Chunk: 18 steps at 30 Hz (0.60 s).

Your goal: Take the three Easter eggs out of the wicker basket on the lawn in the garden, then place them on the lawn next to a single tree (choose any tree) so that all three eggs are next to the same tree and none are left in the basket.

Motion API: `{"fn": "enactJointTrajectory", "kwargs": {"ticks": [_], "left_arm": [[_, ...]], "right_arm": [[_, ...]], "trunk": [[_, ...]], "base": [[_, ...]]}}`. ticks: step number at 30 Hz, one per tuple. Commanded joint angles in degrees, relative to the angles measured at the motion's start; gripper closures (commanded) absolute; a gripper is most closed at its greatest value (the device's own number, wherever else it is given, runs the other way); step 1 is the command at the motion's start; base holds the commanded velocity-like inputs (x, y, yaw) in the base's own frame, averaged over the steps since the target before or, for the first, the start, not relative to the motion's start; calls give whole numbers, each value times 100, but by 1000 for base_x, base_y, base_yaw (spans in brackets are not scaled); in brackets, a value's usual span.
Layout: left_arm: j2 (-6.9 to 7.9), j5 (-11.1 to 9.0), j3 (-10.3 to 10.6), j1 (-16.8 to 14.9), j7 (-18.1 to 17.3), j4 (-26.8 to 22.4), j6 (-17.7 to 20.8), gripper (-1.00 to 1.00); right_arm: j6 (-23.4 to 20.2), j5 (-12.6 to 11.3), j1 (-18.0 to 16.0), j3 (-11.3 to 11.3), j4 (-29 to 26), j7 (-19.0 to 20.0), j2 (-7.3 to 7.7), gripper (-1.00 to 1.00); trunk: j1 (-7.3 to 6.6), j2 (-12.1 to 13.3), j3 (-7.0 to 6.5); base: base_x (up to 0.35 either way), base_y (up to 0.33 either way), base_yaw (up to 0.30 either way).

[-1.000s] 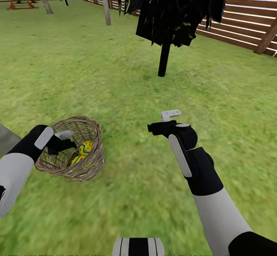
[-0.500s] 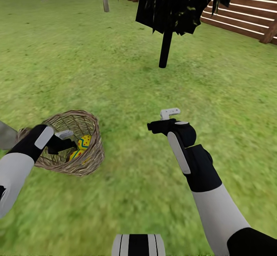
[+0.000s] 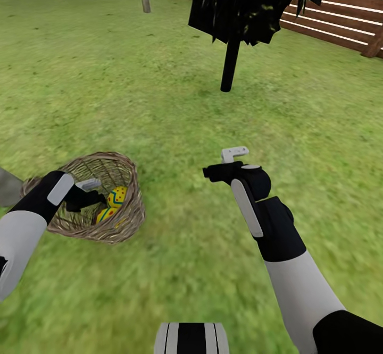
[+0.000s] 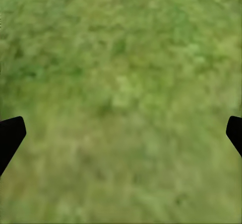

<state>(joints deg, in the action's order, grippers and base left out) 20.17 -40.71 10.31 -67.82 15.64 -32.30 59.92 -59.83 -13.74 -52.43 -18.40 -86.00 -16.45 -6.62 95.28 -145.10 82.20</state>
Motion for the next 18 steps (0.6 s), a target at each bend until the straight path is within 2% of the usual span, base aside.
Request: {"fn": "enactJointTrajectory", "kwargs": {"ticks": [1, 10, 18], "left_arm": [[8, -60, 42, -3, 46, -10, 8, -100], [1, -60, 42, 5, 52, -13, 8, -100], [-4, -60, 34, 6, 51, -13, 8, -100]], "right_arm": [[-17, -60, -7, -5, -3, -60, 0, -100], [-17, -67, -113, 4, -1, -55, 5, -100], [-17, -67, -487, 58, 303, -47, 0, -100]], "trunk": [[0, -2, 4], [0, -2, 4], [0, -2, 4]], "base": [[77, 55, 0], [26, 19, 0], [81, 2, 0]]}}
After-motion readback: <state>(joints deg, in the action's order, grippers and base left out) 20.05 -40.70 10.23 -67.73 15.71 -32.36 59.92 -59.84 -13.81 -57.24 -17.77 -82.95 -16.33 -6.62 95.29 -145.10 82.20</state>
